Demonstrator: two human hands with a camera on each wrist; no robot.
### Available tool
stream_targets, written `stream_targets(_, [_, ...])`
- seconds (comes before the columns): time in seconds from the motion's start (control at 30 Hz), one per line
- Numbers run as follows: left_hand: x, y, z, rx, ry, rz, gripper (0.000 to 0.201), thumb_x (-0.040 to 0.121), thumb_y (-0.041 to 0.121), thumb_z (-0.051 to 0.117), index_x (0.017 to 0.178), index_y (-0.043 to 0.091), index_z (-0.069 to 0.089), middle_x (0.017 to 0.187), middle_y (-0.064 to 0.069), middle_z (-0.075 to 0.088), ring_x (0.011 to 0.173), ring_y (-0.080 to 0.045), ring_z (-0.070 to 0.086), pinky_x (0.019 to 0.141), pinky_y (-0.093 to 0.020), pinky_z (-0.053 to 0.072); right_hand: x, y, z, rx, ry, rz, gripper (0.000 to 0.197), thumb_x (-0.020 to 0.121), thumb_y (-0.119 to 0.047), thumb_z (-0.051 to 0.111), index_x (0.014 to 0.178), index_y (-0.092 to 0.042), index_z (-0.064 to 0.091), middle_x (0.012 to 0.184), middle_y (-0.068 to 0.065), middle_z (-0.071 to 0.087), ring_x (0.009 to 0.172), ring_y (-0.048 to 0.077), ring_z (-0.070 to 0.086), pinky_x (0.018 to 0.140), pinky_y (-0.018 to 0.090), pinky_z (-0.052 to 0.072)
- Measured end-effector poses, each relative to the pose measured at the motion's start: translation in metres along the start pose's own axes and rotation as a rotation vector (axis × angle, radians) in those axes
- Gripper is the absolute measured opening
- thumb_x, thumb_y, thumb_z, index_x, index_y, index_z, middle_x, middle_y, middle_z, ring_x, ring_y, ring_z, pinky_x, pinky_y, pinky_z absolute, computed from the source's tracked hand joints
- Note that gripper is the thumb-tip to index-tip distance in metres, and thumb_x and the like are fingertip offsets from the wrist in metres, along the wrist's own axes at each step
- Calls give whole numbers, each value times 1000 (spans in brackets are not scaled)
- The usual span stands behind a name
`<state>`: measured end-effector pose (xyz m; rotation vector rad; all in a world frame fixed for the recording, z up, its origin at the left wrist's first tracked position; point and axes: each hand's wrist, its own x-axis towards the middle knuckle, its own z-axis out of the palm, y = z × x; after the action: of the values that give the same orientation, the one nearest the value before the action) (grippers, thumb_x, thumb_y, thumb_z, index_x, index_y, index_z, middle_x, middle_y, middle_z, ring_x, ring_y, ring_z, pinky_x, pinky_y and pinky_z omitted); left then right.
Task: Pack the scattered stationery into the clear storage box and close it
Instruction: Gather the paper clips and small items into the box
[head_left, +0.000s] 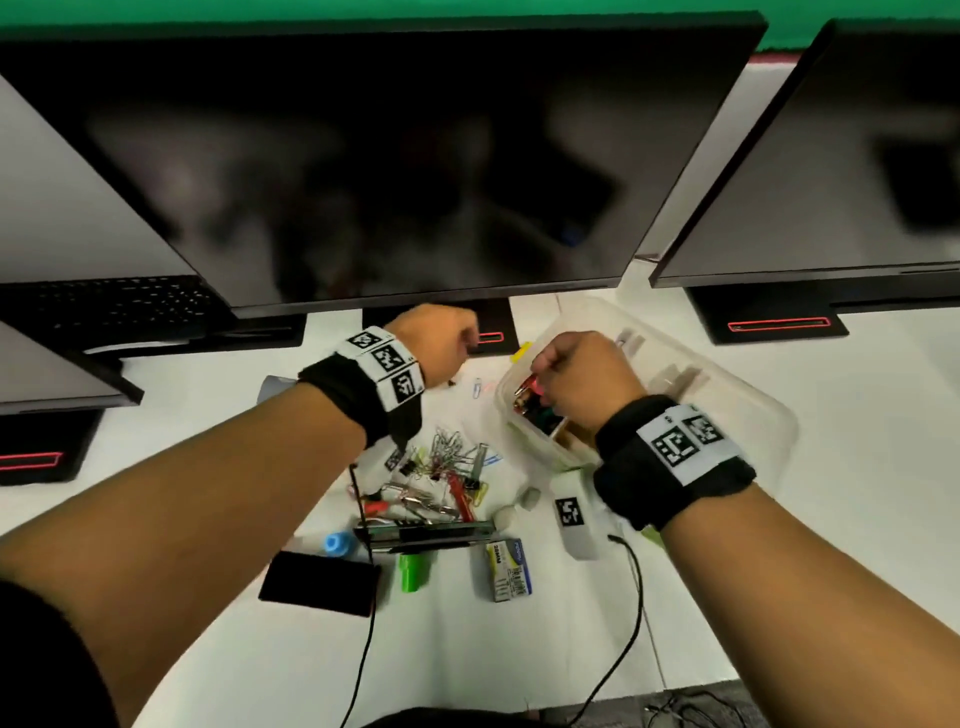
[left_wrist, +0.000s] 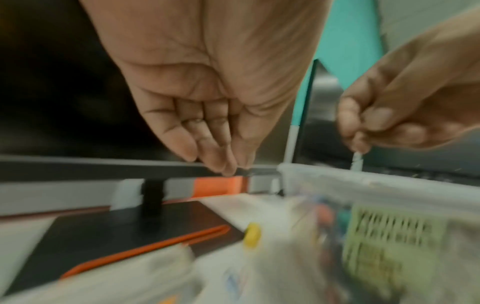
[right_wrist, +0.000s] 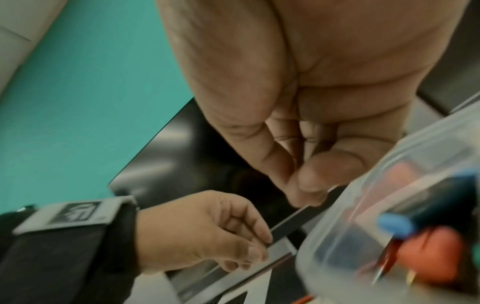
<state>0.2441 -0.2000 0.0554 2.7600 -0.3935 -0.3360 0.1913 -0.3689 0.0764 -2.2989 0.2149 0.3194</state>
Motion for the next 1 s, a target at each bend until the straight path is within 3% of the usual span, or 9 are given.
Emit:
stream_targets(0.07, [-12, -31, 10, 82, -78, -72, 23, 84, 13, 56, 104, 21, 66, 109, -3, 68, 106, -24, 62, 87, -27, 46, -5, -10, 29, -60, -88, -56, 28, 84, 1, 51, 66, -19, 59, 82, 5, 63, 87, 28, 66, 85, 37, 55])
stream_targets(0.17, [-29, -65, 31, 145, -230, -150, 26, 84, 13, 60, 110, 18, 63, 116, -4, 65, 109, -24, 58, 89, -26, 45, -13, -15, 68, -275, -234, -126, 22, 88, -5, 48, 98, -6, 68, 106, 11, 67, 102, 28, 63, 89, 32, 51])
stream_targets(0.27, [-40, -80, 52, 126, -334, -186, 30, 85, 14, 62, 114, 16, 60, 122, -5, 60, 112, -24, 56, 90, -28, 44, -9, -5, 96, -394, -361, -22, 31, 92, -11, 47, 119, -3, 59, 121, 16, 61, 112, 31, 58, 90, 33, 47])
stream_targets(0.33, [-46, -87, 64, 96, -361, -212, 36, 84, 14, 64, 119, 15, 56, 124, -8, 57, 112, -26, 55, 88, -29, 44, 1, 7, 112, -484, -357, 40, 36, 91, -16, 51, 125, -4, 52, 128, 17, 55, 117, 31, 54, 94, 34, 46])
stream_targets(0.5, [-50, -98, 90, 40, -371, -183, 61, 81, 16, 69, 134, 15, 41, 132, -12, 45, 121, -31, 47, 98, -36, 42, 15, 29, 137, -644, -359, 121, 82, 74, -45, 73, 139, -17, 32, 137, 13, 34, 128, 37, 38, 105, 42, 39])
stream_targets(0.57, [-47, -96, 95, 33, -351, -156, 59, 82, 9, 64, 136, 14, 41, 134, -13, 43, 124, -32, 44, 102, -37, 41, 22, 30, 146, -650, -368, 112, 87, 71, -44, 77, 140, -23, 29, 137, 12, 29, 129, 39, 33, 105, 43, 38])
stream_targets(0.67, [-42, -86, 99, 34, -323, -126, 48, 84, 7, 57, 130, 12, 46, 129, -16, 42, 118, -34, 47, 99, -39, 44, 29, 30, 158, -628, -334, 79, 74, 76, -30, 75, 137, -27, 34, 133, 11, 29, 123, 36, 37, 102, 39, 41])
stream_targets(0.87, [-40, -81, 98, -28, -337, -123, 29, 86, 18, 59, 113, 11, 53, 114, -14, 53, 106, -32, 55, 84, -35, 43, 37, 30, 162, -516, -301, -18, 29, 85, -16, 60, 114, -13, 60, 115, 14, 54, 106, 31, 56, 89, 29, 44])
stream_targets(1.0, [-43, -83, 92, -128, -290, -140, 19, 84, 10, 56, 103, 12, 61, 104, -11, 64, 99, -28, 59, 81, -32, 45, 35, 26, 153, -387, -277, -29, 22, 82, -6, 55, 100, -10, 68, 104, 14, 68, 99, 29, 61, 77, 24, 42])
